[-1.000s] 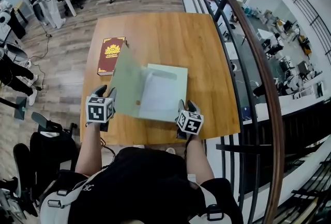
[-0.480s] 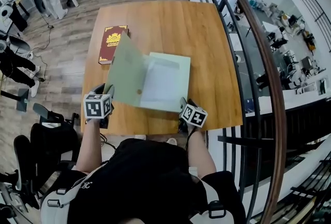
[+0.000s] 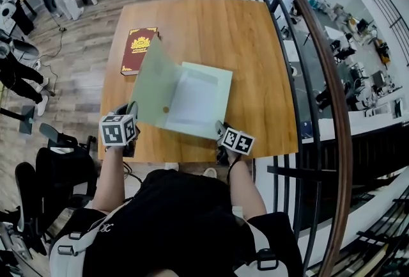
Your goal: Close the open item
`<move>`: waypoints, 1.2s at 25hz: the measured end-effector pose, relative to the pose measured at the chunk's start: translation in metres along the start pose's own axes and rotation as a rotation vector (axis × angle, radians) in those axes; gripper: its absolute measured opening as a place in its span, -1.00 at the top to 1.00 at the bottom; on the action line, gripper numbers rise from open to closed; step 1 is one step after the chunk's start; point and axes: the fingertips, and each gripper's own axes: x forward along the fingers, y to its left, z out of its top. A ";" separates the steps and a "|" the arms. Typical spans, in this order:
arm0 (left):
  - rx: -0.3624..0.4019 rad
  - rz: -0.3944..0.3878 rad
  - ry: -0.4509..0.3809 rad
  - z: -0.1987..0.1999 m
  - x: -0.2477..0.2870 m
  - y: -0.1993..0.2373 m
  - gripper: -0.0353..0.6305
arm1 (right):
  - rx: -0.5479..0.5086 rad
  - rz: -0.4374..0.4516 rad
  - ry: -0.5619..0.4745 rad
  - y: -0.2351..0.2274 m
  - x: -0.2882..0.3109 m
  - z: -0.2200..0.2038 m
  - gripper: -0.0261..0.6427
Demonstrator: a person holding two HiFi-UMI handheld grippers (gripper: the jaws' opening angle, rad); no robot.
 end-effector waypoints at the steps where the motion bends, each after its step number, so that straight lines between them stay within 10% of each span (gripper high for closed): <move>1: 0.010 -0.001 -0.004 0.000 -0.001 -0.002 0.88 | 0.002 0.006 0.006 0.003 0.001 -0.002 0.47; 30: 0.422 -0.322 0.046 -0.045 0.028 -0.167 0.84 | 0.049 0.123 0.132 0.064 0.025 -0.041 0.52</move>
